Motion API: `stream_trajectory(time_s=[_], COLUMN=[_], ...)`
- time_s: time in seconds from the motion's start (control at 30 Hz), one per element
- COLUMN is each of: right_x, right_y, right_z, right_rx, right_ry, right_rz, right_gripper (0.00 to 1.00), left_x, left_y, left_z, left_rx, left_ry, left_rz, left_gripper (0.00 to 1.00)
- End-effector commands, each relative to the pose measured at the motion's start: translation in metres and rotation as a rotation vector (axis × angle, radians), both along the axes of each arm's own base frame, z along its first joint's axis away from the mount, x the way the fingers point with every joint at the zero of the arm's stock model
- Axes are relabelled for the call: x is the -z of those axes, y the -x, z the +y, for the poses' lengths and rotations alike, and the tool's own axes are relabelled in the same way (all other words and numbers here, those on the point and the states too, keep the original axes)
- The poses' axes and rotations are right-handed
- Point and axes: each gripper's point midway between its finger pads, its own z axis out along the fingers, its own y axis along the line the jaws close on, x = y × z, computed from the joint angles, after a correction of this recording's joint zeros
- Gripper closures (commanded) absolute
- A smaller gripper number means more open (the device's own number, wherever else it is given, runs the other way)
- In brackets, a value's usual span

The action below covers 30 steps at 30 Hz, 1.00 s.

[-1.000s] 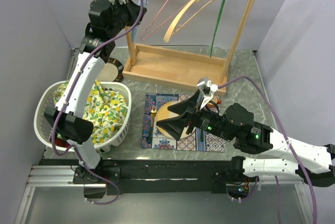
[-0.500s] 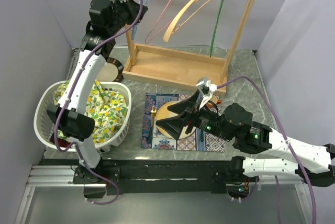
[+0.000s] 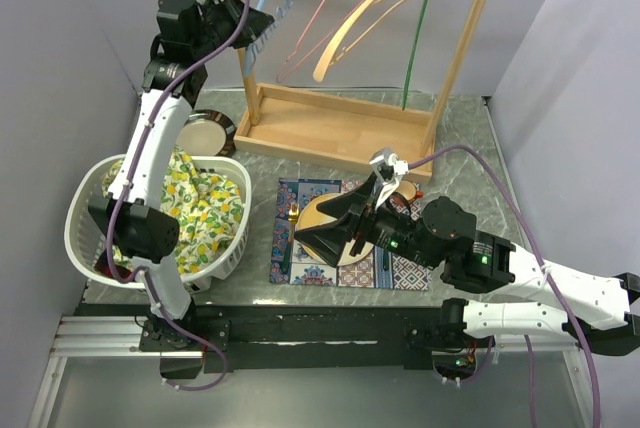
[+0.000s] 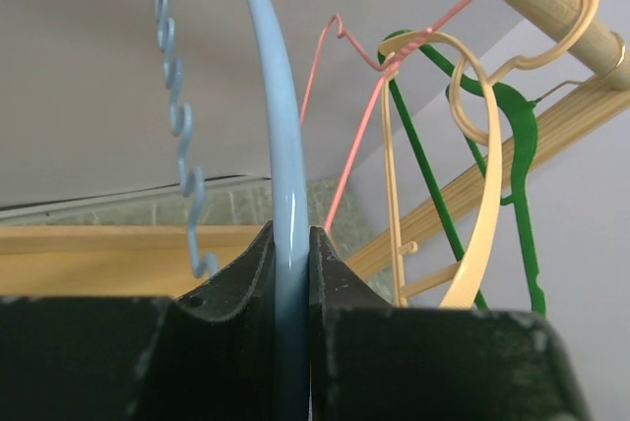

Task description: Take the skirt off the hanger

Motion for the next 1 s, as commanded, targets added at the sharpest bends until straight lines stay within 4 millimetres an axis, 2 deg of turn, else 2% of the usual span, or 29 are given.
stream_trajectory(time_s=[0.0,0.07,0.1,0.13,0.17,0.2,0.23,0.27,0.3,0.33,0.37,0.4,0.43,0.47,0.5,0.53,0.57,0.6,0.63,0.67,0.7,0.73,0.77,0.8,0.83,0.87,0.9,0.93,0.97], right_x=[-0.017,-0.016,-0.015,-0.015,-0.015,-0.015,-0.016,-0.015,-0.013,-0.011,-0.009,-0.004,-0.004,-0.003,0.000,-0.001,-0.001,0.003,0.000,0.002,0.009,0.010,0.011,0.015,0.018,0.019,0.022,0.024,0.026], right_y=[-0.002,-0.002,-0.003,-0.004,-0.004,-0.003,-0.002,-0.002,-0.002,-0.002,-0.004,-0.005,-0.007,-0.011,-0.012,-0.014,-0.018,-0.021,-0.024,-0.028,-0.037,-0.042,-0.047,-0.054,-0.058,-0.062,-0.068,-0.071,-0.073], right_z=[-0.002,-0.002,-0.002,-0.002,-0.001,0.000,0.000,0.002,0.002,0.003,0.003,0.002,0.001,-0.001,-0.003,-0.006,-0.010,-0.014,-0.018,-0.022,-0.030,-0.034,-0.038,-0.045,-0.048,-0.050,-0.058,-0.059,-0.063], right_rx=[0.014,0.018,0.020,0.023,0.021,0.017,0.009,0.008,0.009,0.004,0.016,0.028,0.037,0.063,0.077,0.092,0.119,0.144,0.171,0.202,0.276,0.312,0.348,0.407,0.439,0.467,0.520,0.544,0.568], right_ry=[-0.052,-0.045,-0.043,-0.044,-0.041,-0.037,-0.032,-0.025,-0.014,-0.008,0.000,0.015,0.018,0.022,0.032,0.029,0.027,0.037,0.032,0.036,0.055,0.058,0.062,0.071,0.081,0.088,0.102,0.109,0.111], right_rz=[-0.018,-0.022,-0.023,-0.024,-0.024,-0.026,-0.025,-0.021,-0.018,-0.015,-0.012,-0.001,0.004,0.009,0.020,0.023,0.028,0.043,0.053,0.068,0.096,0.109,0.119,0.133,0.137,0.138,0.138,0.140,0.146], right_gripper=[0.00,0.00,0.00,0.00,0.00,0.00,0.00,0.00,0.00,0.00,0.00,0.00,0.00,0.00,0.00,0.00,0.00,0.00,0.00,0.00,0.00,0.00,0.00,0.00,0.00,0.00,0.00,0.00,0.00], left_x=[0.009,0.023,0.023,0.025,0.039,0.025,0.021,0.036,0.013,0.011,0.018,0.003,-0.001,0.007,-0.007,0.004,-0.009,-0.009,0.006,-0.007,-0.005,0.010,-0.001,0.002,0.017,0.012,0.017,0.034,0.034], left_y=[-0.008,-0.011,-0.008,-0.006,-0.007,0.006,0.011,0.012,0.026,0.032,0.033,0.049,0.057,0.061,0.080,0.086,0.105,0.114,0.121,0.143,0.154,0.160,0.184,0.195,0.199,0.220,0.227,0.230,0.244], left_z=[0.003,0.005,0.008,0.009,0.009,0.014,0.018,0.023,0.029,0.035,0.042,0.049,0.054,0.059,0.065,0.068,0.074,0.078,0.080,0.085,0.084,0.083,0.085,0.082,0.081,0.083,0.083,0.082,0.084], left_rx=[0.013,0.010,0.004,0.002,-0.002,-0.011,-0.022,-0.051,-0.068,-0.090,-0.127,-0.147,-0.162,-0.181,-0.194,-0.198,-0.214,-0.220,-0.219,-0.224,-0.204,-0.186,-0.176,-0.146,-0.134,-0.129,-0.115,-0.106,-0.102], left_ry=[0.039,0.022,0.013,0.002,-0.020,-0.026,-0.036,-0.065,-0.063,-0.077,-0.111,-0.120,-0.131,-0.159,-0.157,-0.182,-0.182,-0.190,-0.220,-0.214,-0.220,-0.236,-0.226,-0.228,-0.233,-0.223,-0.225,-0.227,-0.219], left_rz=[0.101,0.140,0.134,0.129,0.136,0.096,0.074,0.085,0.015,0.000,-0.004,-0.037,-0.051,-0.046,-0.082,-0.069,-0.103,-0.111,-0.093,-0.137,-0.148,-0.144,-0.199,-0.216,-0.206,-0.247,-0.253,-0.224,-0.240], left_gripper=[0.99,0.96,0.87,0.61,0.51,0.41,0.28,0.22,0.17,0.08,0.03,0.01,0.03,0.03,0.03,0.03,0.03,0.03,0.03,0.03,0.03,0.03,0.03,0.03,0.03,0.03,0.03,0.03,0.03])
